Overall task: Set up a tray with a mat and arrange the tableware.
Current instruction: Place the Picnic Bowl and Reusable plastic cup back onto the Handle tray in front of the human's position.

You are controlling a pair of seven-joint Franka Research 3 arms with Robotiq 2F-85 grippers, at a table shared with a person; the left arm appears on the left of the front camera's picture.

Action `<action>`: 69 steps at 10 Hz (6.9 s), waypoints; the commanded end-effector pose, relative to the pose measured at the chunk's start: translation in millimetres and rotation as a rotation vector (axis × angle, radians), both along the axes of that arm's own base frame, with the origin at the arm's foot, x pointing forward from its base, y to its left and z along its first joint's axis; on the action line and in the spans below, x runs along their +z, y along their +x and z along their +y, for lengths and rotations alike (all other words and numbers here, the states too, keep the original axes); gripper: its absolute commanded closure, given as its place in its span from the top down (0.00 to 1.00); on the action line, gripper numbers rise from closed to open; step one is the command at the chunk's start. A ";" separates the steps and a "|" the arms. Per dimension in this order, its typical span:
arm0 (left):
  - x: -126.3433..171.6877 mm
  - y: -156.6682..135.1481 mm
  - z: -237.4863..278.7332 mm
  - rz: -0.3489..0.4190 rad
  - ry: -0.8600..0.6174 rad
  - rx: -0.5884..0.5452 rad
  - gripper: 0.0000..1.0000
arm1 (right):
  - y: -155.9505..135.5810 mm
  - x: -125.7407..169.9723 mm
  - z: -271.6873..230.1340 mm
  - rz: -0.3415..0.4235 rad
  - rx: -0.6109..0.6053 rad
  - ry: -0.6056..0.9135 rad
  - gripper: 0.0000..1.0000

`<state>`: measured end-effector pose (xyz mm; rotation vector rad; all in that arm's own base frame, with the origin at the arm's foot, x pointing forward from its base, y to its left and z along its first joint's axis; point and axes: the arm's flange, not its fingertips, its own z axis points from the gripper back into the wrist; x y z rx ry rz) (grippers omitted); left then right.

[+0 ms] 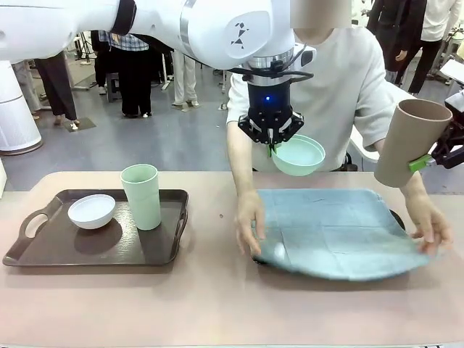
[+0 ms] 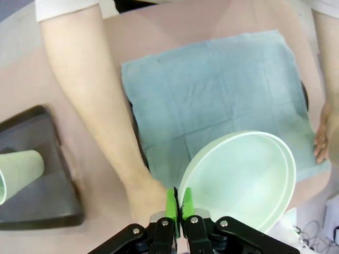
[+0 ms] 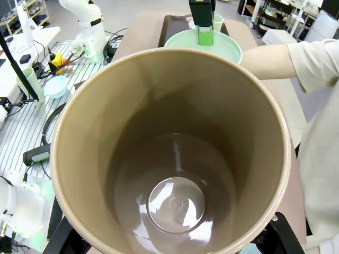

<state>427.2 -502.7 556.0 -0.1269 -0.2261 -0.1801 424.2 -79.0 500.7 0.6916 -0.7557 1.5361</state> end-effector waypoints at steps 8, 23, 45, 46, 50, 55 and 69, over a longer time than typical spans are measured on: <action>1.3 0.9 1.3 -0.010 0.007 -0.012 0.00 | -0.7 2.5 1.5 -0.017 0.001 0.016 0.00; -101.7 53.8 -2.4 0.063 -0.029 0.034 0.04 | 54.8 -101.9 10.6 0.072 0.095 -0.035 0.82; -207.2 86.1 -20.8 0.116 -0.052 -0.046 0.04 | 89.4 -195.0 43.4 0.019 0.177 -0.042 0.82; -205.6 85.5 -21.0 0.107 -0.045 -0.051 0.04 | 90.4 -197.5 43.5 0.023 0.178 -0.038 0.89; -199.8 82.2 -18.5 0.103 0.006 -0.020 1.00 | 87.2 -190.3 38.2 0.043 0.146 -0.073 1.00; -169.6 64.7 -2.8 0.076 -0.011 -0.054 0.76 | 88.3 -184.3 -8.0 0.156 -0.013 -0.129 1.00; 4.8 -12.3 147.4 -0.224 0.247 0.089 0.87 | 37.8 28.2 158.4 0.436 -1.008 -0.553 1.00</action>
